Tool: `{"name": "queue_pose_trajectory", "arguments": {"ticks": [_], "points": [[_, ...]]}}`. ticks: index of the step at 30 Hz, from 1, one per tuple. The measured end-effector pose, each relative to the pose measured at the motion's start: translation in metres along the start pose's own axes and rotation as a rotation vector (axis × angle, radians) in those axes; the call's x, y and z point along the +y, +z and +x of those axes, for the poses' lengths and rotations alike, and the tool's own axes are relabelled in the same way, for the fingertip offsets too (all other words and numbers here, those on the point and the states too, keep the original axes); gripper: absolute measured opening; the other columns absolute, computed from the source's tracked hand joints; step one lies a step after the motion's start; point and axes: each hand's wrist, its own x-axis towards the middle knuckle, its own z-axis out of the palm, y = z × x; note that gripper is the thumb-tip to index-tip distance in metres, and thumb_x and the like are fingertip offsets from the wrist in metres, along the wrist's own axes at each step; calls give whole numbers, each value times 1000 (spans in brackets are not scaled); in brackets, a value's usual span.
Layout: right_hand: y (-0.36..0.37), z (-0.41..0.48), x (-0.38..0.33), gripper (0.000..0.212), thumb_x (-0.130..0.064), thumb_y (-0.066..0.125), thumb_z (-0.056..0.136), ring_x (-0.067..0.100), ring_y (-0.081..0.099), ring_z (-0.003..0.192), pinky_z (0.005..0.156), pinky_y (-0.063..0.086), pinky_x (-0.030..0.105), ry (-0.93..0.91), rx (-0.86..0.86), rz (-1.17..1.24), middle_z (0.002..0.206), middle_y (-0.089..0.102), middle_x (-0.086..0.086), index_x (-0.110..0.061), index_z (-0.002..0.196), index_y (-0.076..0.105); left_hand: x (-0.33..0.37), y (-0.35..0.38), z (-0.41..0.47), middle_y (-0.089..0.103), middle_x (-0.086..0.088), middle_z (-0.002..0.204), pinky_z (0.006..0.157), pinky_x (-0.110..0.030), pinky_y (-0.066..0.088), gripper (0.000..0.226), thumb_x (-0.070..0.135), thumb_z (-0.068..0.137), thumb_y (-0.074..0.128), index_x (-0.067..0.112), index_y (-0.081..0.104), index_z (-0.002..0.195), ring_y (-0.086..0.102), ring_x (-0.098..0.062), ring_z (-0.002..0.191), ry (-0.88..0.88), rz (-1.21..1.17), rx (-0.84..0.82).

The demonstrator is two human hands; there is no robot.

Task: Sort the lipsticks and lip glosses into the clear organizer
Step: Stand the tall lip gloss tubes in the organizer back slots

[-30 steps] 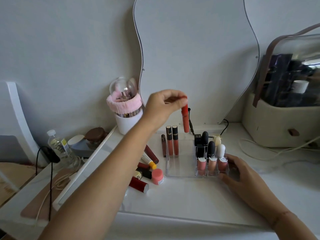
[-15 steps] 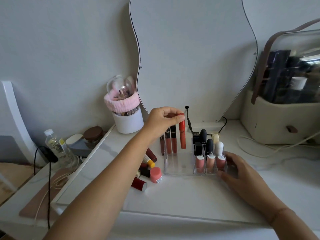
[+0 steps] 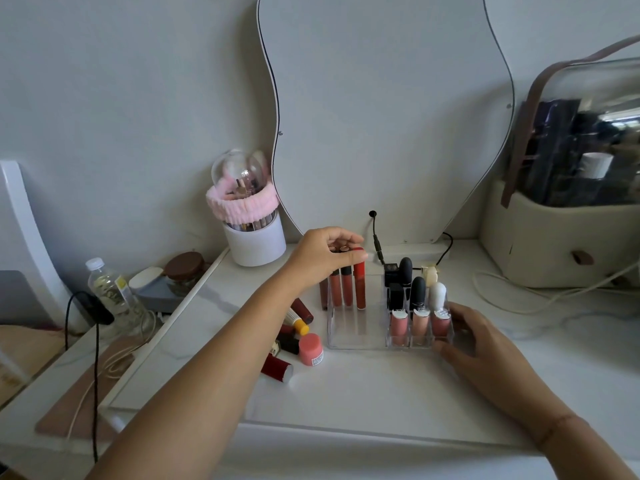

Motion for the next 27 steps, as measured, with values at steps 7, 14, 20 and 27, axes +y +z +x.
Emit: {"name": "queue_pose_trajectory", "arguments": {"ticks": [7,14,20,27], "points": [[-1,-1,-3,52,-27,70,77,1,55,95,74,38,11,-3,-4,-19,108,57,-16,-33,124,49,-37,-37,17,70,6,89,78,-27,48,34,56,74,65,26,68,91,65,-14,85,-209,32,250],[-2,-2,-8,54,-15,75,72,-14,53,96,75,37,2,-11,20,7,102,59,-22,-42,110,49,-85,-21,40,60,2,67,66,-31,41,31,47,71,69,16,68,70,52,-15,66,-406,456,-47],[-2,-2,-13,53,-14,76,72,-3,58,91,72,38,16,17,9,-37,101,62,-16,-39,110,50,-98,-22,51,60,3,63,65,-31,42,34,48,64,76,16,65,57,53,-16,62,-380,403,-99],[-1,-2,-21,53,-7,75,71,1,60,87,69,41,9,47,-10,-71,99,66,-6,-32,112,53,-113,-31,54,64,7,86,75,-27,46,35,45,62,81,20,71,85,59,-11,83,-376,300,-70]]}}
